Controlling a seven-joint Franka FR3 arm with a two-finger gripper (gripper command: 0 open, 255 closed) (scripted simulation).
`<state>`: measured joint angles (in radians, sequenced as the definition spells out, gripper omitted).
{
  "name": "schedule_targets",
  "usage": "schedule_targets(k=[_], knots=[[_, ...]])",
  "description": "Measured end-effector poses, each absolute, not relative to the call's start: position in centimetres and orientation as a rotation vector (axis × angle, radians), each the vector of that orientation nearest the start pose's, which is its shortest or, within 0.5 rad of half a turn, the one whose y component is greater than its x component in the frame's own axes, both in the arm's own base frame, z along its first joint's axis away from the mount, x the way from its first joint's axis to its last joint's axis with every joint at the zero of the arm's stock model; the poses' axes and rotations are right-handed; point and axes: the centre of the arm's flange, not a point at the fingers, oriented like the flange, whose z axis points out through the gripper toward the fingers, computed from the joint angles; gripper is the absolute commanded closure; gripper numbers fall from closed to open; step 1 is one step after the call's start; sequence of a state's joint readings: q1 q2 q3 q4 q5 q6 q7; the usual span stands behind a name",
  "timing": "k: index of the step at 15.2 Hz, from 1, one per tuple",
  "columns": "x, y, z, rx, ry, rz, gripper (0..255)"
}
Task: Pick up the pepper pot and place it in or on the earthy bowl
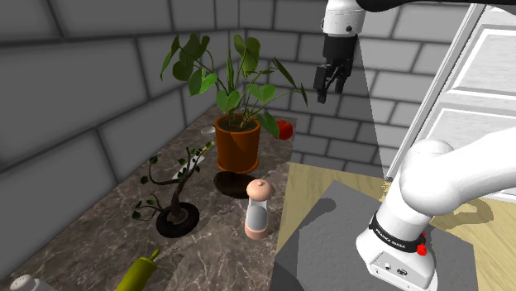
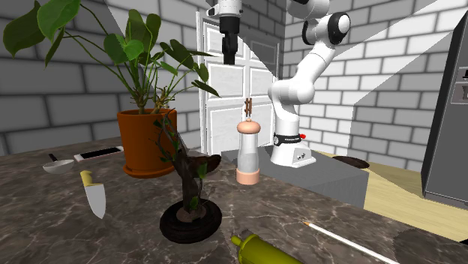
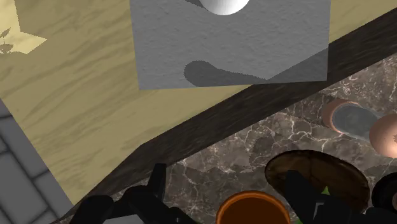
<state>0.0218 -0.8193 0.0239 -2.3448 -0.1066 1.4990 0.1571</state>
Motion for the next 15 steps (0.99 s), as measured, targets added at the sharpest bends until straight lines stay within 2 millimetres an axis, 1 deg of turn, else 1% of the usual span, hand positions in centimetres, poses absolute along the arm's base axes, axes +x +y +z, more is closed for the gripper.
schedule_targets(k=[1, 2, 4, 10, 15], knots=[[29.1, 0.4, 60.0, -3.261, 0.205, 0.023, 0], [29.0, 0.7, 59.6, -3.256, 0.213, 0.023, 0], [28.9, 2.1, 58.5, -3.238, 0.238, 0.02, 0], [28.5, 7.5, 53.8, -3.17, 0.336, 0.012, 0], [29.0, 12.2, 50.1, -3.108, 0.417, 0.006, 0]])
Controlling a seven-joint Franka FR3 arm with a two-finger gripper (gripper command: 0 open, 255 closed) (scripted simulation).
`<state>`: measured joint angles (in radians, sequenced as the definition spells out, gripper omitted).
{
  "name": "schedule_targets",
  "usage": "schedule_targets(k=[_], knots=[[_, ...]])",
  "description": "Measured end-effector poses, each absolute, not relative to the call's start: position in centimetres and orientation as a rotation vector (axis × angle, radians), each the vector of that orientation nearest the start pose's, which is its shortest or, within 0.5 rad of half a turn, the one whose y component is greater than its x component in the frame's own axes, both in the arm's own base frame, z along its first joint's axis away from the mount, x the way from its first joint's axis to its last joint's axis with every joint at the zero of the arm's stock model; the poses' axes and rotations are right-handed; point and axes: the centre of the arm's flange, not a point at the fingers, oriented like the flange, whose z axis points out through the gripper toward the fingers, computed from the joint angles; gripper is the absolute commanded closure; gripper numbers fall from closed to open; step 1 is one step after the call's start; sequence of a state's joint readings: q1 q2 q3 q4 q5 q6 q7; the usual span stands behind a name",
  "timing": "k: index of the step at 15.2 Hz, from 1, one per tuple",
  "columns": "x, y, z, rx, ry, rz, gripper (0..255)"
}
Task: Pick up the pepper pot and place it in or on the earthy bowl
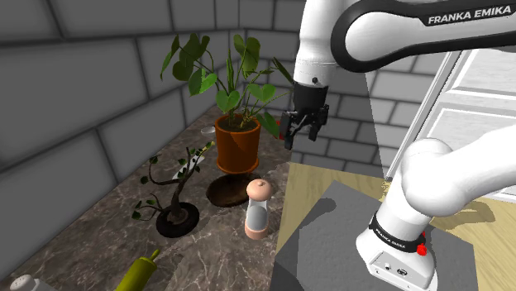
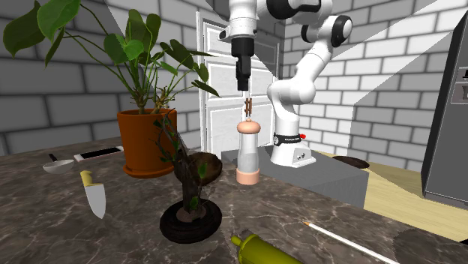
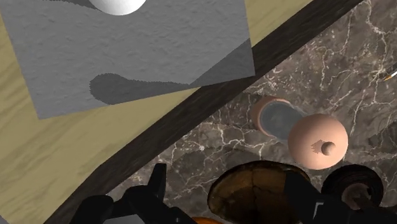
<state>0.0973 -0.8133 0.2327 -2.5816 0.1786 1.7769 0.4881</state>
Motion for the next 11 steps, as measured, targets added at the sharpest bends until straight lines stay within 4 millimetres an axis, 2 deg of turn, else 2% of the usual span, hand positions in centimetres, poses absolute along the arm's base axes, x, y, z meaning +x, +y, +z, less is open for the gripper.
schedule_targets(k=[5, 8, 11], knots=[[29.3, 16.9, 46.7, -3.045, 0.495, -0.001, 0], [30.0, 20.3, 44.9, -3.006, 0.539, -0.005, 0], [30.1, 22.4, 43.3, -2.974, 0.576, -0.009, 0]])
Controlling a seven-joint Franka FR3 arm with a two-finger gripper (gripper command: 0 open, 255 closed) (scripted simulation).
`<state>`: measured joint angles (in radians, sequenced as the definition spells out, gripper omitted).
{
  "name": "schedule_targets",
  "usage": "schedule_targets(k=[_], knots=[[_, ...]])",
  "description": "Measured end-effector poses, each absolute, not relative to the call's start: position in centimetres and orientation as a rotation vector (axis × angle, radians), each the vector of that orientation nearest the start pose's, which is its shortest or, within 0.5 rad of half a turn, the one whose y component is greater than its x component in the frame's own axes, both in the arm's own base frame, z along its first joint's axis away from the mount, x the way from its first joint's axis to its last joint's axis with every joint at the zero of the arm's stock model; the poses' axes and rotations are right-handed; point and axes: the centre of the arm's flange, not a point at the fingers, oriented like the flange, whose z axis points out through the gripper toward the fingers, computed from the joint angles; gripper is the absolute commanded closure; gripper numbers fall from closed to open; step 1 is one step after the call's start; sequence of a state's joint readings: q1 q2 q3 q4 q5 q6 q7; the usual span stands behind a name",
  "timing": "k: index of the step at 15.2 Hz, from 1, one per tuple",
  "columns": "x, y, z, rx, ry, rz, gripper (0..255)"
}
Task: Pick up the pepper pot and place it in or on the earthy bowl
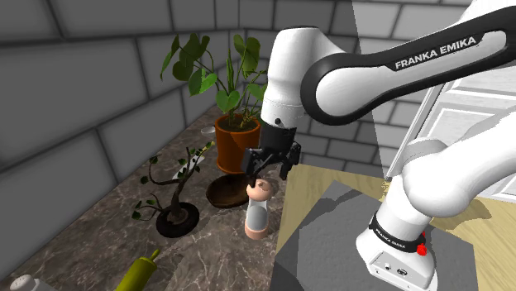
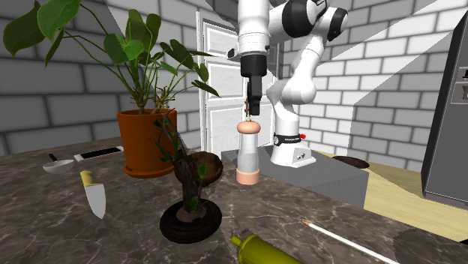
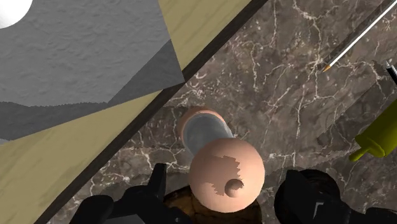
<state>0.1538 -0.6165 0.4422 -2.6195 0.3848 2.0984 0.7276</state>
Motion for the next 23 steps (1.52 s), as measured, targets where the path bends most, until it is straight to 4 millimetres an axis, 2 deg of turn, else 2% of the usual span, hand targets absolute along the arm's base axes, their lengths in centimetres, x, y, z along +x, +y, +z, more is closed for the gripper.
schedule_targets(k=[7, 13, 14, 23], knots=[[30.3, 23.5, 39.7, -2.967, 0.584, -0.009, 0], [30.3, 23.5, 39.4, -2.966, 0.584, -0.01, 0], [30.3, 23.5, 39.4, -2.966, 0.584, -0.01, 255], [30.3, 23.5, 39.4, -2.965, 0.584, -0.011, 255]])
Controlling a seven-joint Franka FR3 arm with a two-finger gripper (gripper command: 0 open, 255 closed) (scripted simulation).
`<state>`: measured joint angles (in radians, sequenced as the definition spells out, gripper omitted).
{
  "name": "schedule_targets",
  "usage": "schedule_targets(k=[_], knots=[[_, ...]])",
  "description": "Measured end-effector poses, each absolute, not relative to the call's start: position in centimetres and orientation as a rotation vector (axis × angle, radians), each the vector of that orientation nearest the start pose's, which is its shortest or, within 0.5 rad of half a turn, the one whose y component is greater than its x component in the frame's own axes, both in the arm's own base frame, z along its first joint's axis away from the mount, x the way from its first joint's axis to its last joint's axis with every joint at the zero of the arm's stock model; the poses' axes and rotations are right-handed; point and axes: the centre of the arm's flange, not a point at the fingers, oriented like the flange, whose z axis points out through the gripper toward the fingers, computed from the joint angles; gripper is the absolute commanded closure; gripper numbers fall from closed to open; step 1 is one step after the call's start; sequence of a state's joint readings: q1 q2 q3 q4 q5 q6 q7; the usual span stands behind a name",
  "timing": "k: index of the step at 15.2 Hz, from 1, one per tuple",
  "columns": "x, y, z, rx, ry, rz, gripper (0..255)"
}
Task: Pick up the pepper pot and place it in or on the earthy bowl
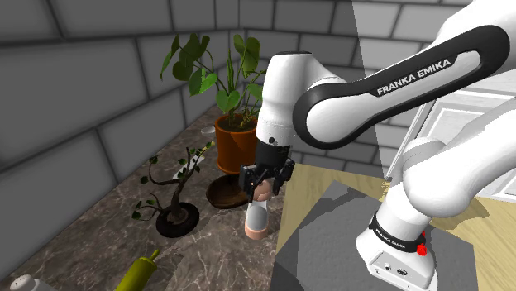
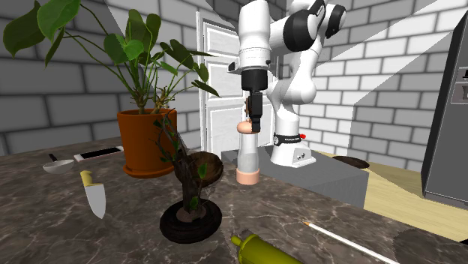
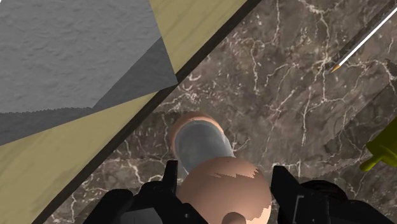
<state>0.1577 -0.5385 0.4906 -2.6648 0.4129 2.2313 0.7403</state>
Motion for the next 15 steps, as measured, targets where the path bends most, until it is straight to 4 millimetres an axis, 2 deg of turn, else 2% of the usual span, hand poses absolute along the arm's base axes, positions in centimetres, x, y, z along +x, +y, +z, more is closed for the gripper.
schedule_targets(k=[4, 15], knots=[[30.4, 23.5, 40.4, -2.966, 0.584, -0.01, 255], [30.4, 23.5, 46.2, -2.966, 0.584, -0.01, 255]])
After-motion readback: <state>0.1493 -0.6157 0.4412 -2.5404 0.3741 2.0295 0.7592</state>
